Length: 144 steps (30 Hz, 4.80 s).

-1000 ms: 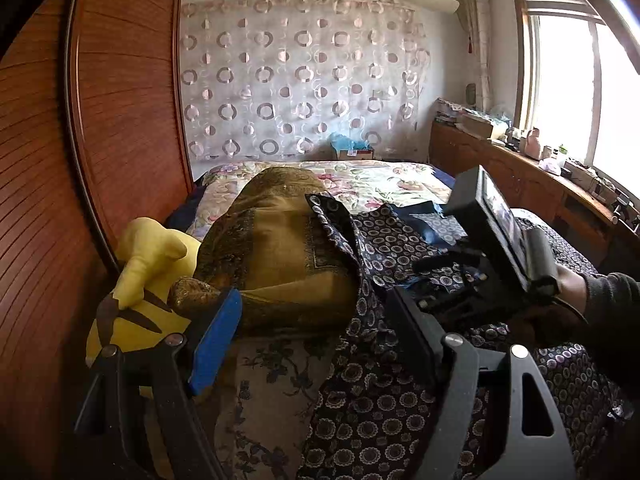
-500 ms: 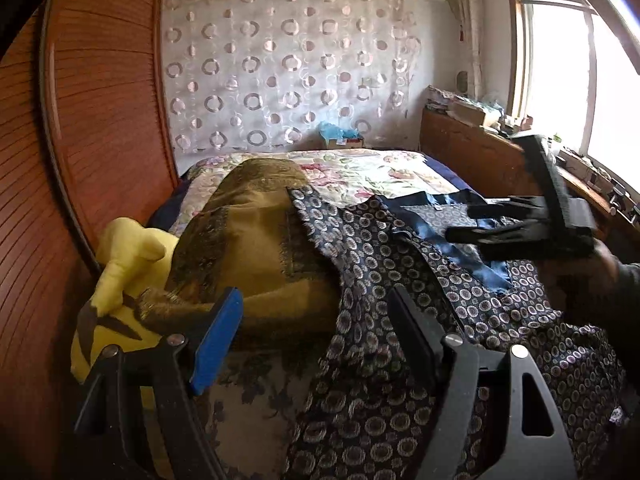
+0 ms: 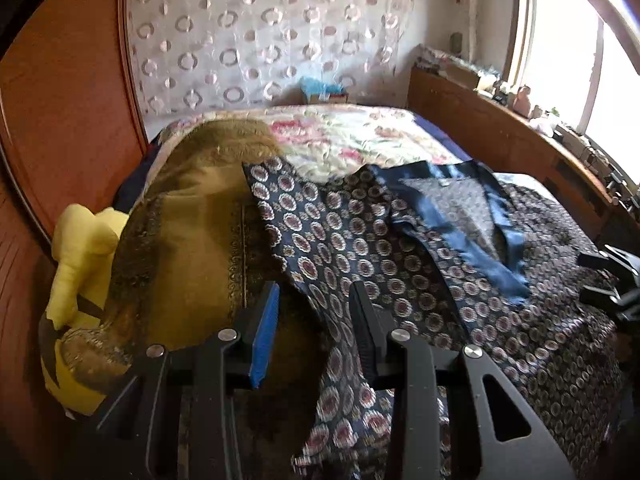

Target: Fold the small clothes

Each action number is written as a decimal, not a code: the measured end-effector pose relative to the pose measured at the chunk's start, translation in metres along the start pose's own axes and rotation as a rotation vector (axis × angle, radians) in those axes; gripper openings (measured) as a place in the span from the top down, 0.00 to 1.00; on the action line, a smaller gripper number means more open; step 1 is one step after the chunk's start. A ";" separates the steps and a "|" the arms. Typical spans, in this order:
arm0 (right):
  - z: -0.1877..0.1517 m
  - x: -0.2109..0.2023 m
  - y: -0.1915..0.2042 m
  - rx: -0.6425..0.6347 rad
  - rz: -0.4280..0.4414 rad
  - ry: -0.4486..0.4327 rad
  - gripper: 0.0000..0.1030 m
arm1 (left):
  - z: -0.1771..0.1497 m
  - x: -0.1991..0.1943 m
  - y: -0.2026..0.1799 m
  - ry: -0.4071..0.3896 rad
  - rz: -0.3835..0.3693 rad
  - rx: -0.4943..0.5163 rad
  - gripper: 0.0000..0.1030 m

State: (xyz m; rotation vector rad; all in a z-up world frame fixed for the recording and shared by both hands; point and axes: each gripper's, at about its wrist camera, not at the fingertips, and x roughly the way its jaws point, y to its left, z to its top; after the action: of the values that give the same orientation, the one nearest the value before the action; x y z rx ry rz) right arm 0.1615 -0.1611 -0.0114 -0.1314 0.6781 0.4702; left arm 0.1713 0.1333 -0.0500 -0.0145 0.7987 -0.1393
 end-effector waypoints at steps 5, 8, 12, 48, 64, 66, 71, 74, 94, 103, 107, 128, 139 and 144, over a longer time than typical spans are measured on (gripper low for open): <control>-0.029 -0.030 -0.024 0.027 -0.074 0.016 0.30 | 0.003 0.010 0.004 0.033 -0.030 -0.042 0.88; -0.038 -0.040 -0.030 0.043 -0.090 0.021 0.30 | 0.004 0.006 0.003 0.027 -0.044 -0.037 0.98; -0.054 -0.060 -0.040 0.071 -0.101 0.017 0.30 | 0.015 -0.011 0.007 -0.033 0.021 -0.023 0.98; -0.091 -0.109 -0.055 0.161 -0.128 0.020 0.30 | -0.100 -0.066 0.014 -0.003 0.067 0.000 0.82; -0.106 -0.148 -0.080 0.210 -0.258 -0.035 0.30 | -0.098 -0.083 -0.033 -0.120 -0.004 0.019 0.26; -0.109 -0.154 -0.089 0.226 -0.280 -0.038 0.30 | -0.099 -0.082 -0.039 -0.120 -0.017 0.021 0.23; -0.120 -0.163 -0.109 0.256 -0.347 -0.024 0.30 | -0.099 -0.082 -0.056 -0.121 -0.048 0.023 0.22; -0.124 -0.165 -0.116 0.277 -0.365 -0.015 0.30 | -0.098 -0.082 -0.067 -0.122 -0.039 0.028 0.22; -0.122 -0.148 -0.149 0.338 -0.358 0.078 0.58 | -0.088 -0.074 -0.127 -0.116 -0.118 0.080 0.22; -0.116 -0.144 -0.154 0.300 -0.350 0.080 0.94 | -0.088 -0.069 -0.147 -0.103 -0.140 0.109 0.22; -0.102 -0.146 -0.140 0.231 -0.393 0.044 0.96 | -0.088 -0.068 -0.148 -0.100 -0.142 0.109 0.22; -0.067 -0.117 -0.037 0.076 -0.180 -0.022 0.91 | -0.081 -0.067 -0.160 -0.117 -0.139 0.112 0.22; -0.065 -0.145 -0.042 0.109 -0.236 -0.104 0.52 | -0.084 -0.069 -0.162 -0.111 -0.134 0.115 0.22; -0.067 -0.128 -0.065 0.161 -0.266 -0.068 0.52 | -0.088 -0.067 -0.163 -0.103 -0.140 0.114 0.22</control>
State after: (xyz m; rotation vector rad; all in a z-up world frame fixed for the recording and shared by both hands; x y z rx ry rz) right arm 0.0661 -0.2844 0.0155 -0.0517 0.6186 0.1628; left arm 0.0427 -0.0164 -0.0526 0.0299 0.6862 -0.3141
